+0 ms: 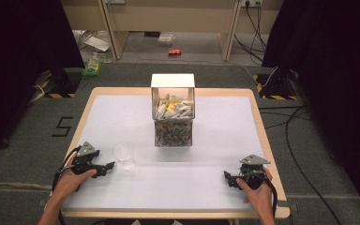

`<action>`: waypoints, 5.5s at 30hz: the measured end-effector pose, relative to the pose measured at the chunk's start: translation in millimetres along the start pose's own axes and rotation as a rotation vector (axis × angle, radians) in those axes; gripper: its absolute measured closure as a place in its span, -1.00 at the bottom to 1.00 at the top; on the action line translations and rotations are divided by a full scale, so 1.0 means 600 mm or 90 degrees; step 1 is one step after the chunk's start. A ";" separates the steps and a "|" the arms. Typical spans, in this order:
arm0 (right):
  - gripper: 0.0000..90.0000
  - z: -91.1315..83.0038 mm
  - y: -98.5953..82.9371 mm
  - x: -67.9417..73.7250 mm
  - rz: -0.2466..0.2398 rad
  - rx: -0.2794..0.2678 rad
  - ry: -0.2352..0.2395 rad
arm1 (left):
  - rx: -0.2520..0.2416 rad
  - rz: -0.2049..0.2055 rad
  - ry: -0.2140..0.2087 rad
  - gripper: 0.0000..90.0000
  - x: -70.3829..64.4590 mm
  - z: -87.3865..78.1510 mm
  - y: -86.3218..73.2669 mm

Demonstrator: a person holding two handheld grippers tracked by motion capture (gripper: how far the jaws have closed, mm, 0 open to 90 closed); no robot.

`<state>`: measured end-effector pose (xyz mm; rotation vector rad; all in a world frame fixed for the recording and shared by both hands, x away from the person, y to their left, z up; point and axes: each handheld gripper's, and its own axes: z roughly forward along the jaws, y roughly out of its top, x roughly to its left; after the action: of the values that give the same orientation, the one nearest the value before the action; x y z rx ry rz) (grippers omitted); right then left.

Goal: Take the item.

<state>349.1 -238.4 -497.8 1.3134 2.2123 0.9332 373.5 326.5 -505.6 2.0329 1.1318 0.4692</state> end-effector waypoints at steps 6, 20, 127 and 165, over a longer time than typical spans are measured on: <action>-0.82 0.000 0.000 0.000 -0.001 0.001 -0.001 | -0.012 -0.004 0.001 -0.66 0.000 -0.004 -0.001; -0.82 0.000 0.000 0.000 -0.002 0.002 -0.001 | -0.090 0.005 -0.007 -0.66 -0.012 -0.075 0.034; -0.83 0.000 0.000 0.001 -0.002 0.004 -0.001 | -0.193 0.196 -0.140 0.07 -0.263 0.010 0.424; -0.83 0.000 0.000 0.001 -0.001 0.004 -0.001 | -0.235 0.211 -0.138 0.96 -0.230 -0.044 0.445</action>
<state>349.1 -237.8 -498.0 1.3139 2.2164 0.9247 432.8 134.3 -280.8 1.8887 0.5321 0.5591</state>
